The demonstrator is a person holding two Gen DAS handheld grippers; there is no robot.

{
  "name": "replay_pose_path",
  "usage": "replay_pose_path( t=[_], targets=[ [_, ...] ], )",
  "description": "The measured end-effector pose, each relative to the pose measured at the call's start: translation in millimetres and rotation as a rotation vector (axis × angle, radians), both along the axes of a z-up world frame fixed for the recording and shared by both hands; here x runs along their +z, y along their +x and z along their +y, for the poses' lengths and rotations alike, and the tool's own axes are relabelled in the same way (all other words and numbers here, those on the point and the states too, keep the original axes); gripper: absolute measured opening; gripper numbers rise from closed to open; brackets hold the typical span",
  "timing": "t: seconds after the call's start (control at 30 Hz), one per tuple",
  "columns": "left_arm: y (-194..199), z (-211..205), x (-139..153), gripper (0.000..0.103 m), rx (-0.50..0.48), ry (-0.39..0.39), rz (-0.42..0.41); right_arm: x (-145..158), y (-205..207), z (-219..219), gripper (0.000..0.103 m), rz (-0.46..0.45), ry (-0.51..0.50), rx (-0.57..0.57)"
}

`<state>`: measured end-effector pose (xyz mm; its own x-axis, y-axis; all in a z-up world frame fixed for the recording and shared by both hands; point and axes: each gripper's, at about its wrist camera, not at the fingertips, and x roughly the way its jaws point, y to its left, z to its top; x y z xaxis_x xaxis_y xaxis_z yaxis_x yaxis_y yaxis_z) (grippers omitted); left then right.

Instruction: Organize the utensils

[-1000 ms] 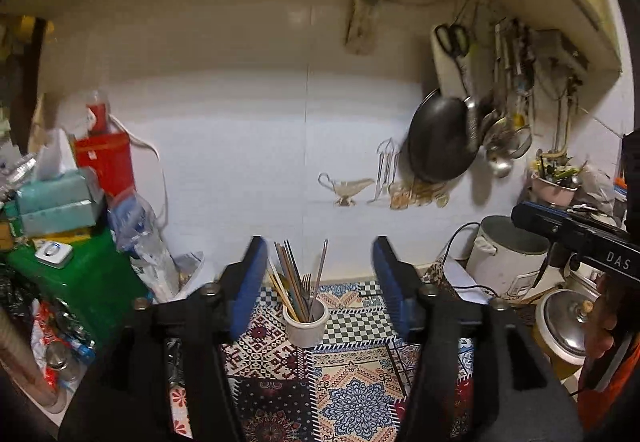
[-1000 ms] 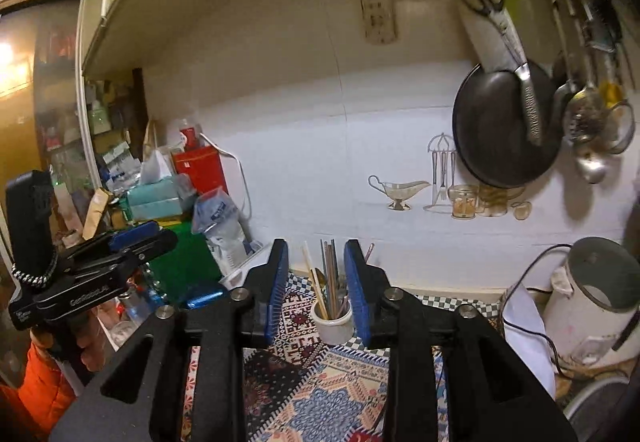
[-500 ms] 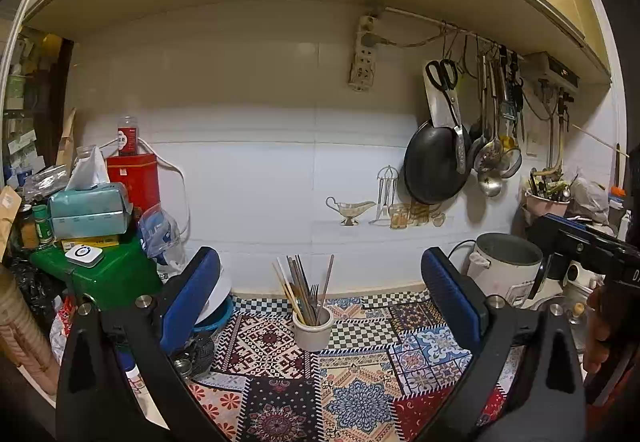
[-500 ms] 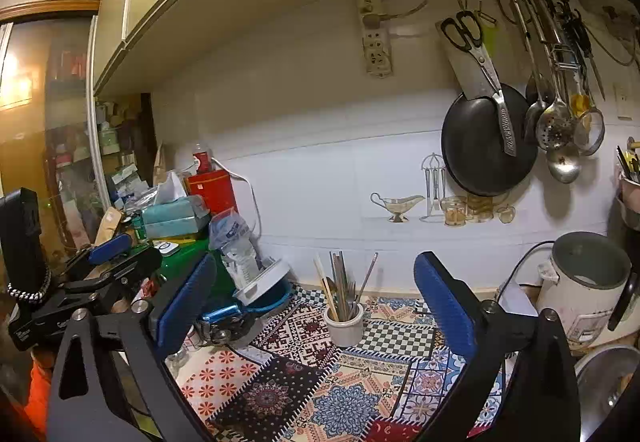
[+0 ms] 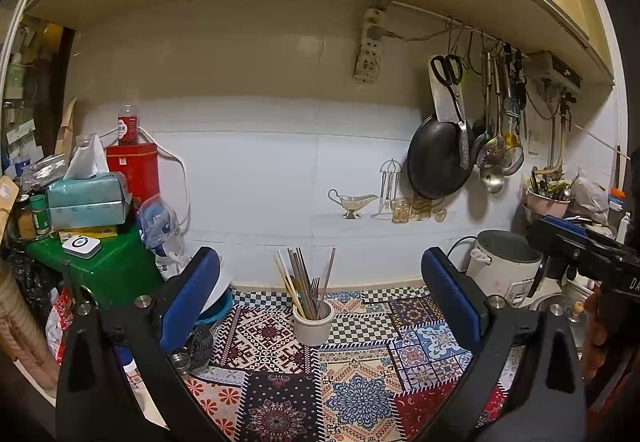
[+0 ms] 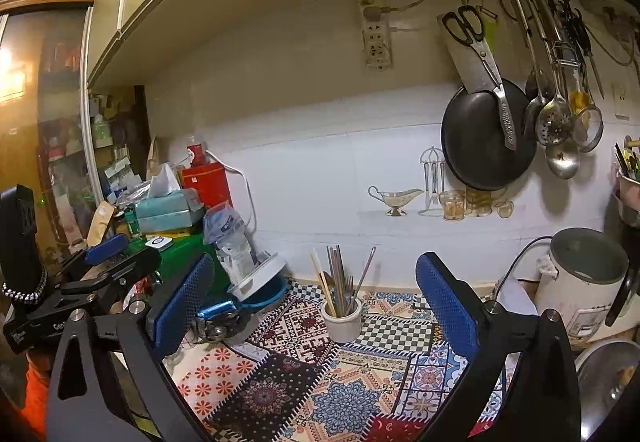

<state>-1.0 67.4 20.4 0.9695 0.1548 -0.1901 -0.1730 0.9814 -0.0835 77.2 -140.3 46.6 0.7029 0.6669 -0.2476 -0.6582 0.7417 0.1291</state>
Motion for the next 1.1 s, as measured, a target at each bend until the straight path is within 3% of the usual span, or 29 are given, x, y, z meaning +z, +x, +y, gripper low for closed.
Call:
replay_pose_path(
  t=[1.1],
  targets=[
    [7,7,-7,0.102,-0.025,-0.017,0.005,-7,4,13,0.101,0.021,-0.013,-0.002]
  ],
)
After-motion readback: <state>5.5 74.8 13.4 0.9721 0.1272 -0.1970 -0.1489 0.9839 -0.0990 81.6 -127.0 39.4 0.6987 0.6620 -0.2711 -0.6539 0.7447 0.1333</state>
